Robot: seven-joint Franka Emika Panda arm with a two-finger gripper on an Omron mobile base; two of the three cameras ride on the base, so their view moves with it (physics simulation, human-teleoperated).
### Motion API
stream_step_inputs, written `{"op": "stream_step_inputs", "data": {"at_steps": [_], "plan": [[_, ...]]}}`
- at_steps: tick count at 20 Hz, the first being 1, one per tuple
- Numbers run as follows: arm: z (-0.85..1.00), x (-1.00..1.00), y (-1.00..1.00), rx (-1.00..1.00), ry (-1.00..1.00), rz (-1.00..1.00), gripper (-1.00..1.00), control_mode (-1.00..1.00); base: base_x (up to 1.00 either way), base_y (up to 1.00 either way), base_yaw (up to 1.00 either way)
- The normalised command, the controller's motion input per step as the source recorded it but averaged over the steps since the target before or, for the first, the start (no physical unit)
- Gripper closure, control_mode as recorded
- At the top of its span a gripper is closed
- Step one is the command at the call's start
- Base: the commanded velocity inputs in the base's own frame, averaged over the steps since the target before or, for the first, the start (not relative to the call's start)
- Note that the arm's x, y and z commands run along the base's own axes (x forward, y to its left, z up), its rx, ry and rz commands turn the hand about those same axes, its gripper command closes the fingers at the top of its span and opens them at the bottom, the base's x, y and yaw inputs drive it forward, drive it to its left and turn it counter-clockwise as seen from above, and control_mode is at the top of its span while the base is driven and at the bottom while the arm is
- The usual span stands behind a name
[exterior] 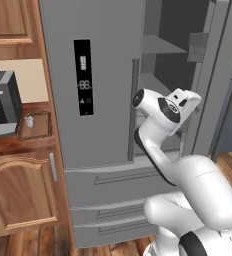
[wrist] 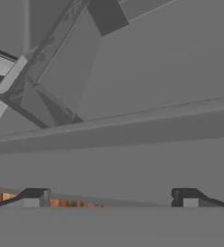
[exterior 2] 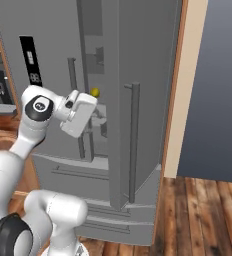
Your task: Retrieve a lemon from the fridge and place it on the cutting board with the fish.
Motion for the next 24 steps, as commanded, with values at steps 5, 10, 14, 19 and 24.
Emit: {"op": "stream_step_inputs", "data": {"at_steps": [5, 10, 14, 19, 24], "plan": [[0.0, 0.37, -0.14, -0.02, 0.0, 0.0, -1.0, -1.0, 0.0, 0.0, 0.0], [0.0, 0.27, -0.13, -0.02, 0.0, 0.0, -1.0, -1.0, 0.0, 0.0, 0.0], [0.0, 0.07, -0.2, -0.02, 0.0, 0.0, -1.0, -1.0, 0.0, 0.0, 0.0], [0.0, -0.01, -0.36, -0.04, 0.0, -0.01, -1.0, -1.0, 0.0, 0.0, 0.0], [-0.01, -0.21, -0.57, -0.08, 0.0, -0.05, -1.0, -1.0, 0.0, 0.0, 0.0]]}}
